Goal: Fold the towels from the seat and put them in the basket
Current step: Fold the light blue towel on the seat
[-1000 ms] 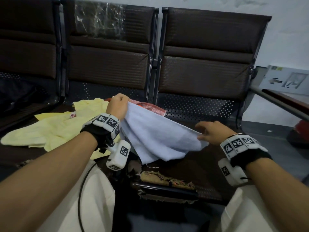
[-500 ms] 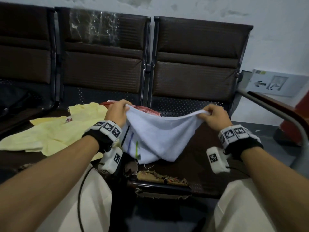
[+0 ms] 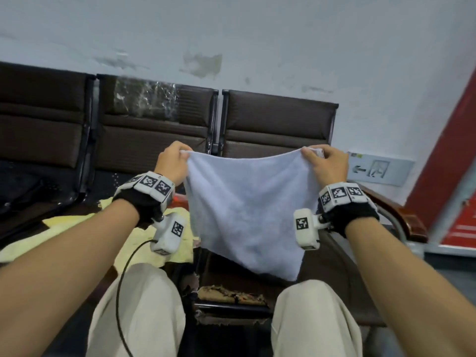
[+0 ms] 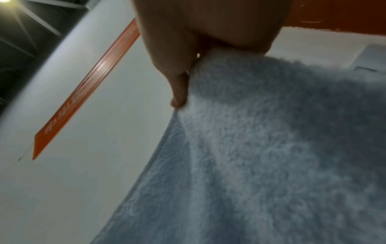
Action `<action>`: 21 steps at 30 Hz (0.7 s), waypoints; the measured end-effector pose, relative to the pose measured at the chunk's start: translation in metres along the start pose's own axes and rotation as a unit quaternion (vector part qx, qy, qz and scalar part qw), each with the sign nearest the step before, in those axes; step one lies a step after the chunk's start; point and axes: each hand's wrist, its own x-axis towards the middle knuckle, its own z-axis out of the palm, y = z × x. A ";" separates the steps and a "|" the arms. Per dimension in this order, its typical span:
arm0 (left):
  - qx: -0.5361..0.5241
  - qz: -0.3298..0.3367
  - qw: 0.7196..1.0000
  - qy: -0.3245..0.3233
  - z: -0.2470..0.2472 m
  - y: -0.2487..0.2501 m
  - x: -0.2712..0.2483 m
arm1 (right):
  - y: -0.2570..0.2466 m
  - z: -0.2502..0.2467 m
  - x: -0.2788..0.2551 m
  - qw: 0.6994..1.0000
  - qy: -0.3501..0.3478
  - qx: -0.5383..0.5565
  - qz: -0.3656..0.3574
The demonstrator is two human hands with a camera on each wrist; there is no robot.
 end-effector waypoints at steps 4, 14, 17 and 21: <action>-0.036 0.020 0.999 0.032 -0.018 0.029 0.008 | -0.024 -0.017 0.011 0.999 0.021 0.018 -0.017; -0.035 -0.060 0.997 -0.021 0.035 -0.030 0.006 | 0.059 0.008 0.001 0.991 -0.043 -0.081 0.099; -0.039 -0.050 0.996 -0.060 0.061 -0.052 0.008 | 0.093 0.024 -0.002 0.980 -0.068 -0.090 0.163; -0.044 -0.022 0.990 -0.131 0.091 -0.068 0.011 | 0.122 0.045 -0.007 0.972 -0.123 -0.026 0.197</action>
